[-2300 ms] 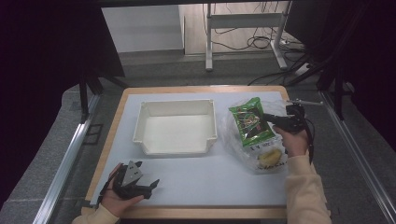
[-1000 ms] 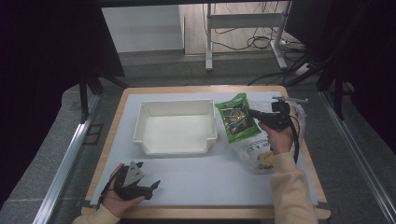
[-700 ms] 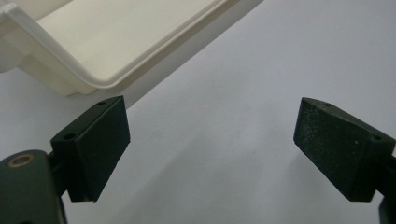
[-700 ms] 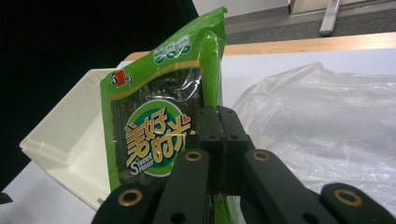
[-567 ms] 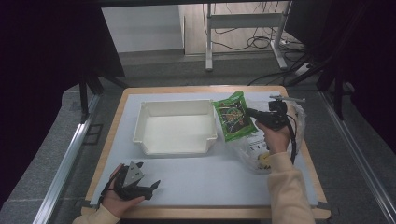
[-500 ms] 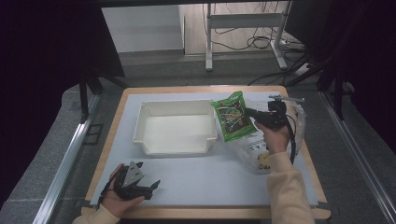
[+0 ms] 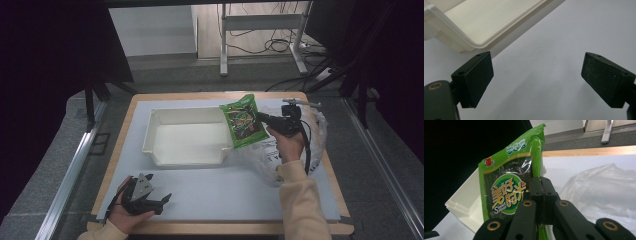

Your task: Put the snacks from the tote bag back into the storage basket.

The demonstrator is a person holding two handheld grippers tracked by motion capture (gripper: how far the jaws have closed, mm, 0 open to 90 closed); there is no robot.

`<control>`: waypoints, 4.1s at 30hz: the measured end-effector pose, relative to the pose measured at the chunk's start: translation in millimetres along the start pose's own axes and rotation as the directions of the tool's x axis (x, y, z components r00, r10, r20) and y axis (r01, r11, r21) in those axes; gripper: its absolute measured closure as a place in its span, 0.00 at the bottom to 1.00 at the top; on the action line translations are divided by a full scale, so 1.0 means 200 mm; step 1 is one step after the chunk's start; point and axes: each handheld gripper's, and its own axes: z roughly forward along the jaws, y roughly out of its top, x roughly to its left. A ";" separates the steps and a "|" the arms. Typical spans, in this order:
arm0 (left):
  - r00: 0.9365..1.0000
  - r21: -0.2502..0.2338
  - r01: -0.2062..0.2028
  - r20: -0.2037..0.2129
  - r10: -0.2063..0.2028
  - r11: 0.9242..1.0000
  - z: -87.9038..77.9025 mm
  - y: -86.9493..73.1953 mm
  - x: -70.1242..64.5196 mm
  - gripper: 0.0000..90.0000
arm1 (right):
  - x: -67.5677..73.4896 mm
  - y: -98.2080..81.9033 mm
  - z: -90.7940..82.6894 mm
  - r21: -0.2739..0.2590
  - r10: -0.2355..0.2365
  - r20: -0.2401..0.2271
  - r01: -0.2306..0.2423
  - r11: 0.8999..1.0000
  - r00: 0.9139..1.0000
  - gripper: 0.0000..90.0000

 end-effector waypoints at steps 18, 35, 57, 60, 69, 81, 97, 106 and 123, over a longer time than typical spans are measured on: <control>1.000 -0.005 0.003 0.006 -0.003 1.000 0.00 0.00 0.00 0.12 | 0.09 0.03 0.09 0.007 -0.008 -0.005 0.008 1.000 1.000 1.00; 1.000 -0.012 0.008 0.008 -0.008 1.000 0.00 0.00 0.00 0.12 | 0.21 0.05 0.21 0.003 -0.033 0.002 0.033 0.999 0.999 1.00; 1.000 -0.014 0.007 0.009 -0.007 1.000 -0.01 0.00 0.00 0.12 | 0.26 0.04 0.33 0.011 -0.022 0.020 0.022 1.000 1.000 1.00; 1.000 -0.016 0.007 0.011 -0.007 1.000 -0.01 0.00 0.00 0.12 | 0.28 0.03 0.36 0.018 -0.020 0.026 0.020 1.000 0.999 1.00; 1.000 -0.017 0.005 0.013 -0.005 1.000 -0.01 0.00 0.01 0.12 | 0.32 0.02 0.43 0.029 -0.019 0.036 0.018 0.999 0.999 1.00; 1.000 -0.018 0.008 0.013 -0.008 1.000 -0.02 0.00 0.01 0.12 | 0.37 0.01 0.51 0.037 -0.014 0.028 0.013 0.999 0.999 1.00; 1.000 -0.020 0.010 0.013 -0.010 1.000 -0.02 0.00 0.01 0.12 | 0.42 -0.01 0.59 0.053 -0.011 0.025 0.010 0.999 1.000 1.00; 1.000 -0.021 0.011 0.015 -0.010 1.000 -0.02 0.00 0.01 0.12 | 0.46 -0.02 0.63 0.064 -0.014 0.017 0.013 0.998 1.000 1.00; 1.000 -0.049 0.017 0.019 -0.016 0.999 -0.04 0.01 0.00 0.12 | 0.57 -0.08 0.70 0.083 0.011 0.035 -0.014 0.996 0.999 1.00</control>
